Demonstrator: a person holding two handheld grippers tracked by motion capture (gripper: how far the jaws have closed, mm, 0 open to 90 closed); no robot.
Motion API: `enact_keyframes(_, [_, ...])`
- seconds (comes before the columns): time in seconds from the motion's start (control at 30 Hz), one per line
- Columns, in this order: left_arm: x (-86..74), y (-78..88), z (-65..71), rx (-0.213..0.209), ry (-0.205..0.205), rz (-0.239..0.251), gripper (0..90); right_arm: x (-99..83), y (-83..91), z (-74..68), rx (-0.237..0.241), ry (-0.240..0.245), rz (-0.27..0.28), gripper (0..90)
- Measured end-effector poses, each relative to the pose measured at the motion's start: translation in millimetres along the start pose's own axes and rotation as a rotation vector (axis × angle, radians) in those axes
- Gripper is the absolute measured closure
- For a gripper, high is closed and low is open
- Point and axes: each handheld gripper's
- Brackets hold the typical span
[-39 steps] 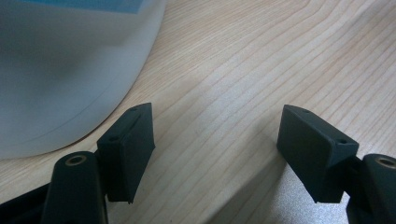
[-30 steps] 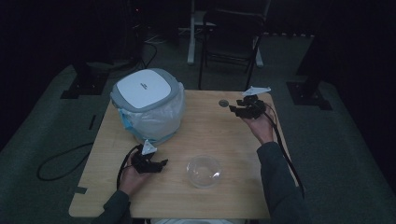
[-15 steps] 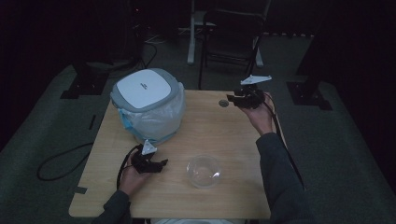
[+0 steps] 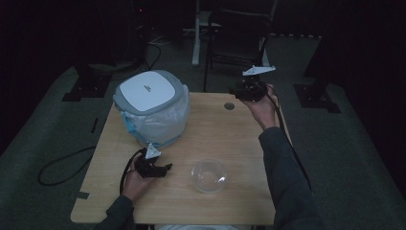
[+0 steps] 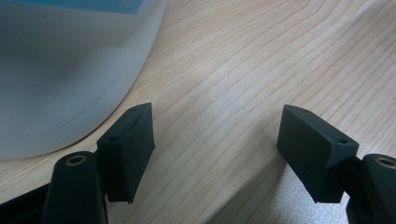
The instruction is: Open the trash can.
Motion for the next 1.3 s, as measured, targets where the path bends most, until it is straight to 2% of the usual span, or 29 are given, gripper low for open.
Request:
enact_keyframes(0.1, [0.0, 0.0, 0.0, 0.0, 0.0, 0.0, 28.3, 7.5, -0.9, -2.4, 0.003, -0.007, 0.011, 55.1])
enact_keyframes(0.3, [0.0, -0.1, 0.0, 0.001, -0.001, 0.001, 28.3, 22.5, -6.0, -9.8, 0.005, 0.032, 0.008, 55.9])
enact_keyframes(0.47, [0.0, 0.0, 0.0, 0.0, 0.0, 0.0, 28.3, 33.3, -8.3, -11.7, 0.032, 0.026, 0.029, 57.2])
enact_keyframes(0.67, [0.0, -0.1, -0.1, 0.001, 0.0, 0.001, 28.3, 47.1, -12.5, -19.4, 0.03, 0.054, 0.035, 59.7])
enact_keyframes(0.83, [0.0, 0.0, -0.1, 0.0, 0.0, 0.0, 28.3, 57.9, -18.9, -25.2, 0.048, 0.051, 0.04, 61.5])
enact_keyframes(1.07, [-0.1, 0.0, -0.5, -0.003, 0.002, 0.003, 28.3, 73.0, -34.1, -37.8, 0.072, 0.073, 0.032, 65.2])
enact_keyframes(1.17, [0.0, 0.3, -0.7, -0.005, 0.001, 0.001, 28.4, 78.5, -38.7, -44.3, 0.093, 0.072, 0.04, 69.1])
enact_keyframes(1.3, [0.1, 0.5, -0.9, -0.005, -0.002, -0.003, 28.3, 83.9, -45.2, -55.6, 0.111, 0.099, 0.035, 74.8])
Point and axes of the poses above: each handheld gripper's, and its own axes: y roughly backward along the jaws, x roughly out of its top, z roughly to its right, and after that the axes turned 11 degrees about -x, right-handed
